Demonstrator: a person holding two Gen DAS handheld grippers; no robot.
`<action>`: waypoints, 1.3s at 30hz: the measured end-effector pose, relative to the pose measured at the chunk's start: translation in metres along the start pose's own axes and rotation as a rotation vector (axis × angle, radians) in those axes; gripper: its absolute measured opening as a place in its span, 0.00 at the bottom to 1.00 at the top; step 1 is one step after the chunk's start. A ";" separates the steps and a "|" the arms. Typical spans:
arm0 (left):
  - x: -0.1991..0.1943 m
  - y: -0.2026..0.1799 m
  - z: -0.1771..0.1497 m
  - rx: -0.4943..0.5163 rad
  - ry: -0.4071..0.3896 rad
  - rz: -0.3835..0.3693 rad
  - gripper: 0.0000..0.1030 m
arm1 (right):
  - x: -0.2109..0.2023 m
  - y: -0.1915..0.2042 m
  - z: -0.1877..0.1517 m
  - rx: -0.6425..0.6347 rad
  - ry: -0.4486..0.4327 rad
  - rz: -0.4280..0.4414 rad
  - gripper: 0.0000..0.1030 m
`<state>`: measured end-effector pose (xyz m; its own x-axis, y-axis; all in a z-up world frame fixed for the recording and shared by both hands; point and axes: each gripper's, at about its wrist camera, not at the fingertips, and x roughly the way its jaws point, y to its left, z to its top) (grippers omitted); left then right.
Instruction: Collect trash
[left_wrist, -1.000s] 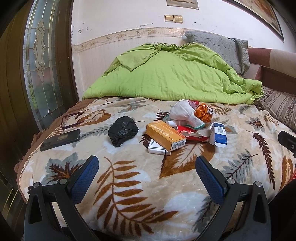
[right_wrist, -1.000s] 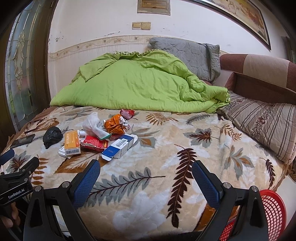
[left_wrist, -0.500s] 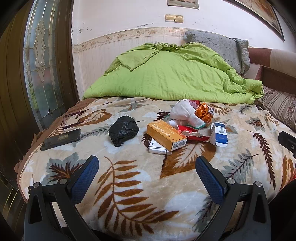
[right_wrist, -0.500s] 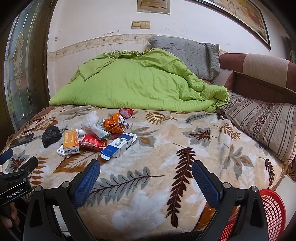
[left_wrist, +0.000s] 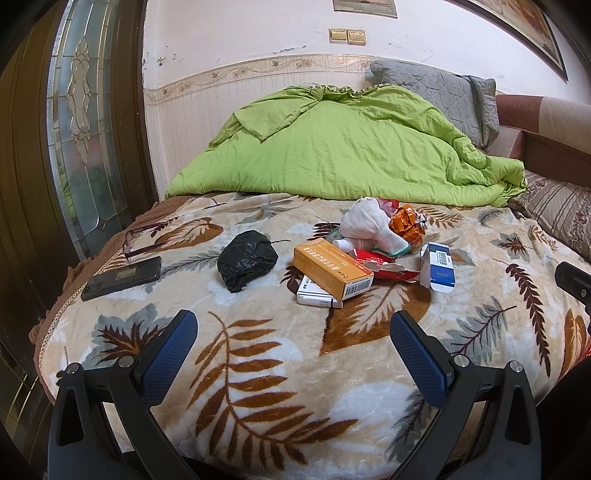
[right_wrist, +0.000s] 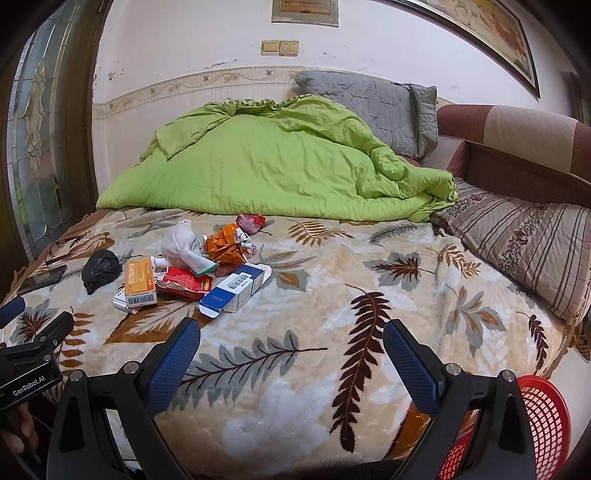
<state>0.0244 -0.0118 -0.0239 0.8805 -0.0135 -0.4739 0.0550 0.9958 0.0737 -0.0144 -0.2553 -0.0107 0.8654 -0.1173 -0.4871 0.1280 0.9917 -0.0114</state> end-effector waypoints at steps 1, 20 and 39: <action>0.000 -0.001 0.000 0.002 0.000 0.002 1.00 | 0.000 0.001 0.001 0.000 0.000 0.000 0.98; 0.045 0.050 0.036 -0.126 0.109 0.003 0.88 | 0.056 -0.021 0.015 0.208 0.218 0.191 0.80; 0.192 0.079 0.063 -0.249 0.338 -0.018 0.69 | 0.231 0.024 0.042 0.407 0.559 0.233 0.57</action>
<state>0.2274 0.0586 -0.0534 0.6739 -0.0418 -0.7377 -0.0834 0.9877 -0.1322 0.2088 -0.2611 -0.0865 0.5297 0.2462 -0.8117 0.2348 0.8770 0.4192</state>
